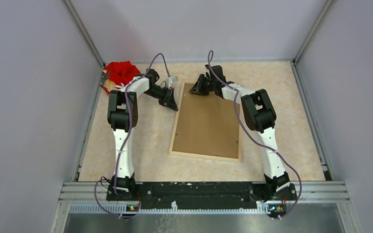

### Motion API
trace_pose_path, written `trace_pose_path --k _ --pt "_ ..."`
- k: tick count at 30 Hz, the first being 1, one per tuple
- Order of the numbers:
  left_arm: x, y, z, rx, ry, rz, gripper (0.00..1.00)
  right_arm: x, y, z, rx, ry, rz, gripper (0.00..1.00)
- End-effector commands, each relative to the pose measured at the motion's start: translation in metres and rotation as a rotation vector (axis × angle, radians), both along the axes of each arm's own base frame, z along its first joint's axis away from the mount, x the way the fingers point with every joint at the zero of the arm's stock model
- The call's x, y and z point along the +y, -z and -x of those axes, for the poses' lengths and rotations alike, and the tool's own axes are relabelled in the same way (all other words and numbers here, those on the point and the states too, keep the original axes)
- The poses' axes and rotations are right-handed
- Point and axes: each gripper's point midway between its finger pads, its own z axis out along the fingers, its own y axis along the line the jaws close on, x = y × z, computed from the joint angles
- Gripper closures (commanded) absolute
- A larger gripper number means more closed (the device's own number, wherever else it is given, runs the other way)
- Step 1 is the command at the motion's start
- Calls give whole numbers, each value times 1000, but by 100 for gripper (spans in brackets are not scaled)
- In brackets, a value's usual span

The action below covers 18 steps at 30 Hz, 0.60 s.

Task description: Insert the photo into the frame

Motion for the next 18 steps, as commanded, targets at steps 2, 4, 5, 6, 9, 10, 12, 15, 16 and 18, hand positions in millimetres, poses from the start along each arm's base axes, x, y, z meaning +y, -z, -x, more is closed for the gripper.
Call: trace_pose_path --k 2,4,5,6,9,10,12,15,16,18 --pt "-3 8 10 32 11 0 76 14 8 -4 1 -50 -7 82" --pt "-3 8 11 30 12 -2 76 18 13 -2 7 -63 -10 83" --pt "-2 8 12 29 12 -4 76 20 14 -1 10 -67 -12 83" --pt "-2 8 12 29 11 -5 76 22 16 0 15 -73 -15 84" --pt "-1 9 13 26 10 -12 76 28 22 6 35 -89 -9 85" --pt "-1 10 13 24 10 -17 76 29 24 8 43 -94 -8 86" --pt "0 10 12 21 8 -19 76 32 24 11 45 -102 -9 86" --pt "-1 10 13 20 9 -19 77 34 25 12 45 -110 -13 87" --pt "0 9 14 19 9 -20 77 34 26 12 47 -114 -15 87" --pt "1 9 14 17 9 -23 77 35 27 14 53 -117 -15 87"
